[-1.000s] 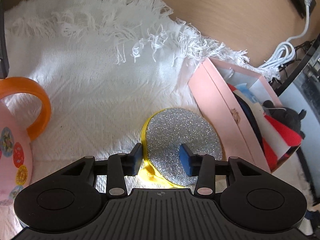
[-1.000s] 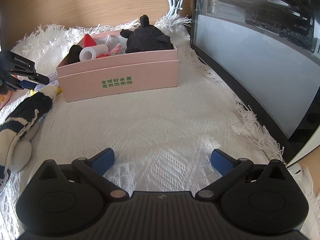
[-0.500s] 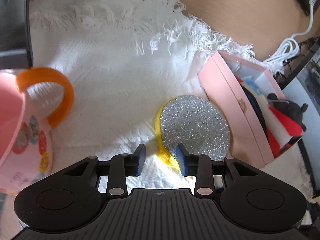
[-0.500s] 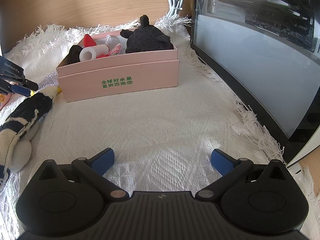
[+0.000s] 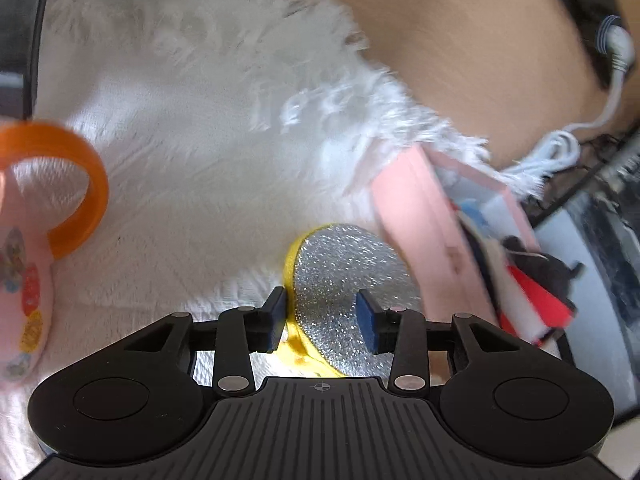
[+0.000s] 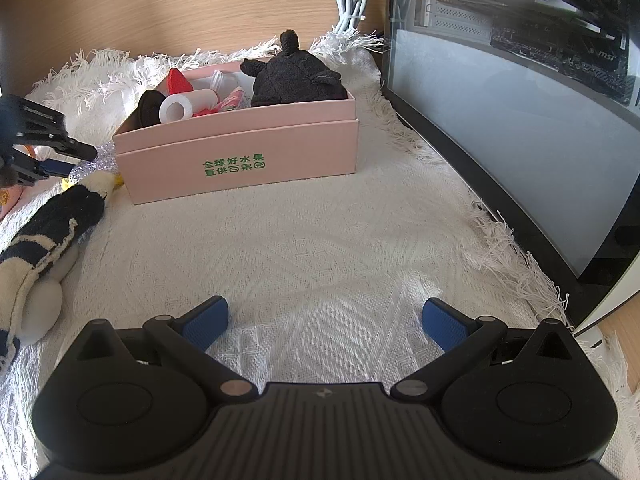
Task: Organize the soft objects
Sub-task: 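Lift the glitter pad edge-up off the blanket with the left gripper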
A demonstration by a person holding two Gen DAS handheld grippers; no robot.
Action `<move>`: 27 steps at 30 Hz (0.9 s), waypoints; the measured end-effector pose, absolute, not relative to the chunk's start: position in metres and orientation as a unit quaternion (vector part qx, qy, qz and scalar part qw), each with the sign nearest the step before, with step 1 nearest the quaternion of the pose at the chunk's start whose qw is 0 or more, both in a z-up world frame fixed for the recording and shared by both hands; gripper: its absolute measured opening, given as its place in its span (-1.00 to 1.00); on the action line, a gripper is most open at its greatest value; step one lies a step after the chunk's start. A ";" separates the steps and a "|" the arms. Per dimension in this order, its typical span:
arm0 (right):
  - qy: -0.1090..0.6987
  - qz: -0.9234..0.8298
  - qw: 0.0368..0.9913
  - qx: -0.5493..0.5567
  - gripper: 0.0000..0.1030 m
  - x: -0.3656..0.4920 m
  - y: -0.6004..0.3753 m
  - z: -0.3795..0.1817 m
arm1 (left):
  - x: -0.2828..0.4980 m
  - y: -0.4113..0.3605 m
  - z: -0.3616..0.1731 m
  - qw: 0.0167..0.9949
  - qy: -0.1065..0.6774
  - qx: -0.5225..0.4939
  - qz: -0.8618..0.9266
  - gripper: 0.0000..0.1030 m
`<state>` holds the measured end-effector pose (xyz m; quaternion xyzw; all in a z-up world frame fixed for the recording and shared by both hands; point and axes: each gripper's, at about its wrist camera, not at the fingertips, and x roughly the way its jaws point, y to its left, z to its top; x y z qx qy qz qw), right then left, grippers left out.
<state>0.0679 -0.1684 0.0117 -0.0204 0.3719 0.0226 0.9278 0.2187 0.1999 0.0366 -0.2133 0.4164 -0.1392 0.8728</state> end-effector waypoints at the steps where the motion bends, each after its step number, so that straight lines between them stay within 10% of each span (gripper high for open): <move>1: 0.372 0.023 0.928 -0.020 1.00 0.068 -0.168 0.012 | 0.213 0.202 0.044 0.875 0.406 -0.210 -0.157 -0.22; 12: 0.372 0.023 0.928 -0.020 1.00 0.068 -0.168 0.011 | 0.203 0.136 0.063 0.895 0.402 -0.039 -0.188 -0.42; 27: 0.382 0.042 0.923 -0.024 1.00 0.071 -0.170 0.012 | 0.188 0.138 0.066 0.914 0.361 -0.082 -0.168 -0.66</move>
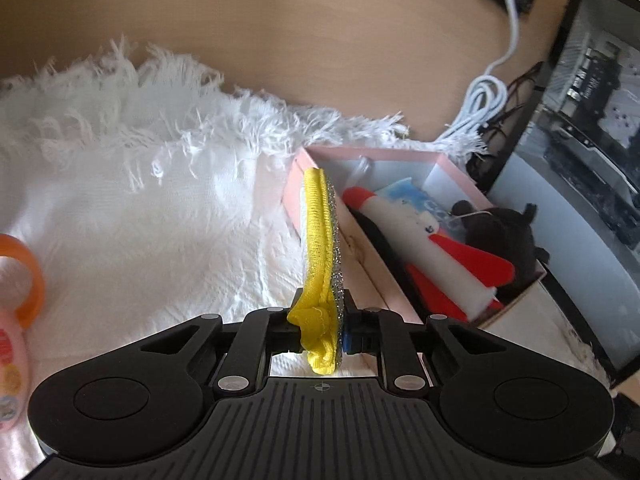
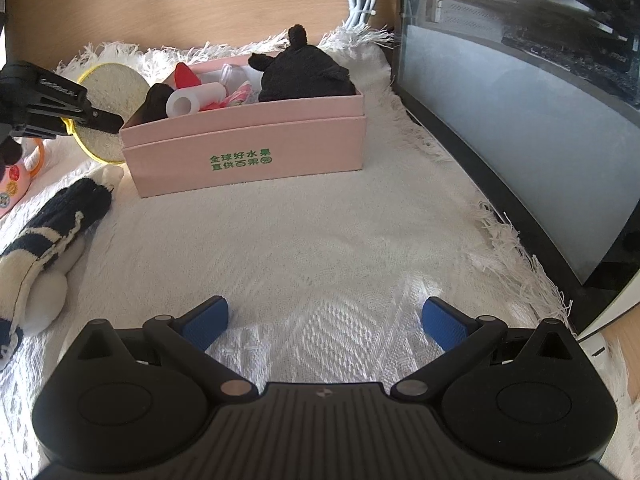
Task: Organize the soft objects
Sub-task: 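Lift the glitter pad edge-up off the blanket with the left gripper, then grasp the black-white slipper with the right gripper while the left holds the pad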
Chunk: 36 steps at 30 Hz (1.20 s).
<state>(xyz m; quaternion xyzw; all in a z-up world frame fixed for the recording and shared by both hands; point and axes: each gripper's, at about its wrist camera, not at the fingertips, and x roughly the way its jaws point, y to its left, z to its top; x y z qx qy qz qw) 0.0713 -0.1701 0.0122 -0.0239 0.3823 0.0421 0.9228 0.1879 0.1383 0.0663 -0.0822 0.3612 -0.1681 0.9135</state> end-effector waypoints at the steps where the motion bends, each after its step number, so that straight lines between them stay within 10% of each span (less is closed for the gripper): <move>1: 0.383 0.043 0.922 -0.024 1.00 0.071 -0.170 0.012 | 0.183 0.137 0.069 0.917 0.354 -0.079 -0.162 -0.66; 21: 0.339 0.258 0.900 -0.088 0.98 0.068 -0.077 0.088 | -0.006 0.186 0.095 0.937 0.328 -0.116 -0.029 -0.66; 32: 0.397 0.274 0.858 -0.175 0.98 0.095 0.021 0.035 | -0.043 0.198 0.083 0.931 0.348 -0.103 0.032 -0.66; 36: 0.405 0.265 0.856 -0.182 0.54 0.100 0.025 0.028 | -0.049 0.198 0.081 0.931 0.350 -0.104 0.028 -0.66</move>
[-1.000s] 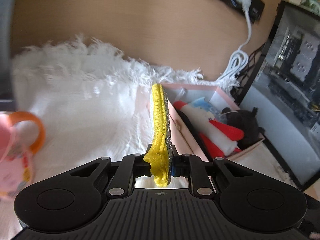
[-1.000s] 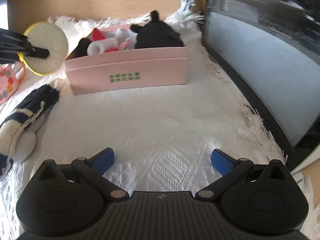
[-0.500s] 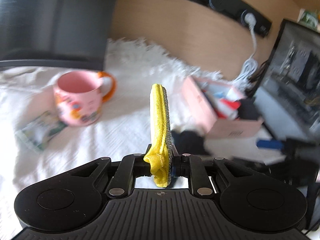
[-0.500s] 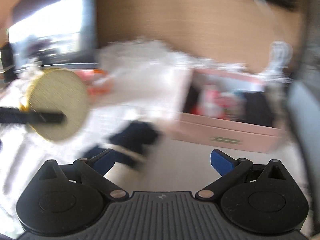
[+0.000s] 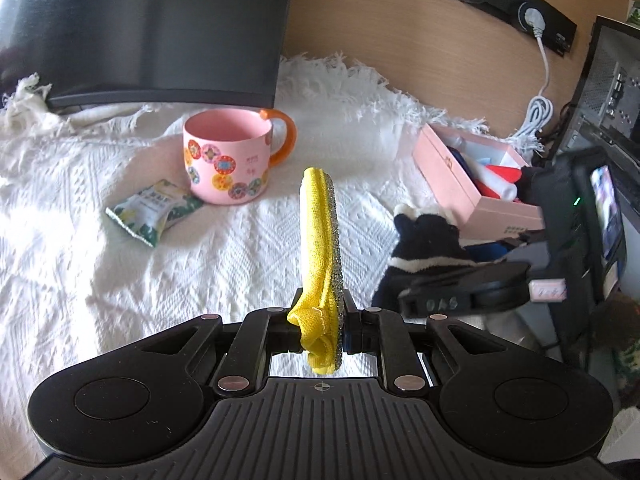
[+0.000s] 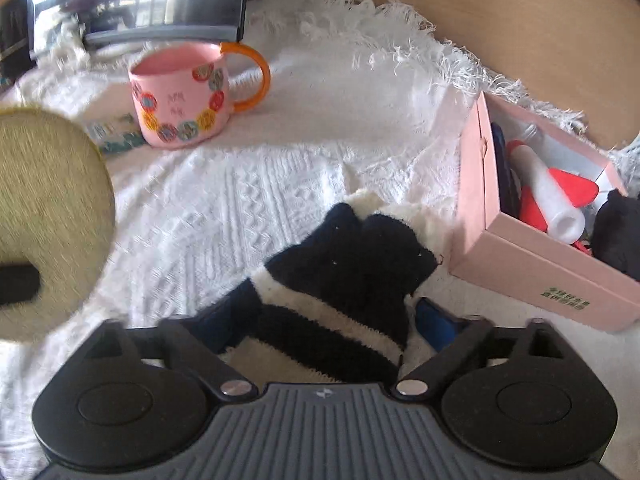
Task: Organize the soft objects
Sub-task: 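Grasp the black-white slipper with the right gripper while the left holds the pad, then carry the glitter pad and slipper into the pink box with both grippers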
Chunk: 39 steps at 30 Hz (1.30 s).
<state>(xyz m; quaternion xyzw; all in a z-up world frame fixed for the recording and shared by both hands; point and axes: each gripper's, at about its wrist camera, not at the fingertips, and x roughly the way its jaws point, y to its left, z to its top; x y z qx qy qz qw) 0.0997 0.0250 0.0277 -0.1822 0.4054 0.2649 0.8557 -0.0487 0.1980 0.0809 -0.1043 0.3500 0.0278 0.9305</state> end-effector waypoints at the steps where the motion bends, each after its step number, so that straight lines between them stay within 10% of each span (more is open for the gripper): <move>1: 0.409 0.272 0.854 -0.173 0.44 0.100 0.023 0.031 | -0.050 0.198 0.081 0.930 0.350 -0.104 0.026 -0.66; 9: 0.399 0.301 0.848 -0.174 -0.52 0.078 0.002 0.064 | -0.051 0.194 0.077 0.927 0.357 -0.113 -0.003 -0.66; 27: 0.366 0.236 0.891 -0.126 -0.61 0.031 -0.116 0.118 | -0.013 0.130 0.075 0.900 0.386 -0.104 -0.173 -0.66; 39: 0.338 0.155 0.926 -0.065 -0.61 0.037 -0.183 0.134 | 0.140 0.076 0.165 0.918 0.278 -0.114 -0.260 -0.66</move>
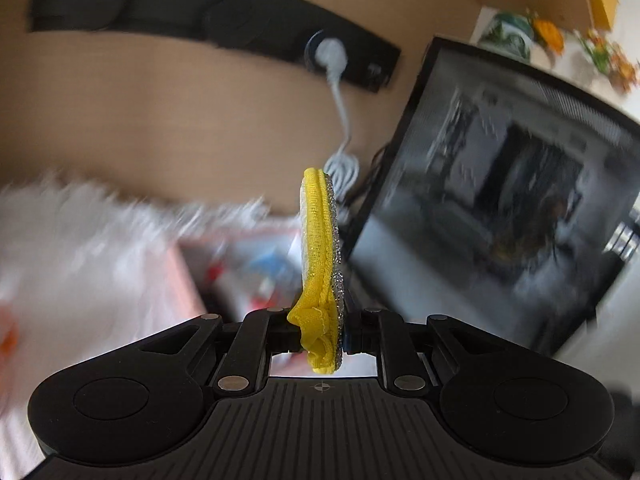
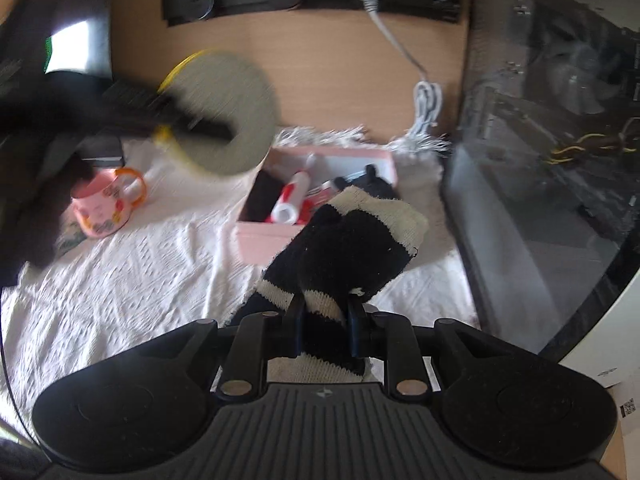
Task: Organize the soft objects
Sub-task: 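Carry the glitter pad and slipper into the pink box with both grippers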
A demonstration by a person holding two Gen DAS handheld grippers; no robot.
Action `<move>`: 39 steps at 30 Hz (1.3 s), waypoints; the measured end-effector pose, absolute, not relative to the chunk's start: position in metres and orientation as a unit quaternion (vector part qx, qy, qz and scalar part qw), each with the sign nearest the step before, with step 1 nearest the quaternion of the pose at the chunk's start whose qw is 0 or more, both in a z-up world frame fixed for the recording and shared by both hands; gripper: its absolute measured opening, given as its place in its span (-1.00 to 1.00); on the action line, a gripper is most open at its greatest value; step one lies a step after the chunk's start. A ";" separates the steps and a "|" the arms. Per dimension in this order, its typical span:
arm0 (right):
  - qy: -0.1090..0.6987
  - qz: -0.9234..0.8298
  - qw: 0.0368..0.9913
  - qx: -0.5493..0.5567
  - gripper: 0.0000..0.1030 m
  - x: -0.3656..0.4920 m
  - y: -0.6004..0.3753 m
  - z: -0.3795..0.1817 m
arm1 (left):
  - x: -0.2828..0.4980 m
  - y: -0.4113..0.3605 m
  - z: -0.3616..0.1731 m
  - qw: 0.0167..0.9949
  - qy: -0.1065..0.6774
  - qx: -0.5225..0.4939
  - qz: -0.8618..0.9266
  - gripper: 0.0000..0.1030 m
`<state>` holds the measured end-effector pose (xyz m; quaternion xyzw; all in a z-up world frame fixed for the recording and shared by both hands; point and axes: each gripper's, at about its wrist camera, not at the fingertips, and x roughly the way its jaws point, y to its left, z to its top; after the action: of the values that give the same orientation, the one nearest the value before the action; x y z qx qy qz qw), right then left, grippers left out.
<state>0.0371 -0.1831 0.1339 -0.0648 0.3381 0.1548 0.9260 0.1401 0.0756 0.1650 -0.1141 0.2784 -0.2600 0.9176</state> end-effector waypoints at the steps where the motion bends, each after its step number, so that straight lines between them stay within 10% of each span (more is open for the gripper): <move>1: 0.336 0.150 0.928 -0.062 -0.61 0.039 -0.186 0.135 | 0.159 0.069 0.165 0.913 0.279 -0.129 -0.268 -0.65; 11: 0.352 0.117 0.927 -0.052 -0.61 0.055 -0.200 0.118 | 0.244 0.021 0.073 0.906 0.377 -0.077 -0.175 -0.35; 27: 0.263 0.147 0.952 -0.045 -0.59 0.175 -0.158 0.164 | 0.222 0.065 0.094 0.912 0.344 -0.115 -0.190 -0.35; 39: 0.331 0.191 0.917 -0.117 -0.48 0.282 -0.119 0.092 | 0.262 0.065 0.079 0.898 0.381 -0.093 -0.201 -0.29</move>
<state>0.2823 -0.1194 0.0920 -0.1167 0.3313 0.1910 0.9166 0.2624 0.0654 0.0794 -0.0931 0.3810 -0.2010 0.8976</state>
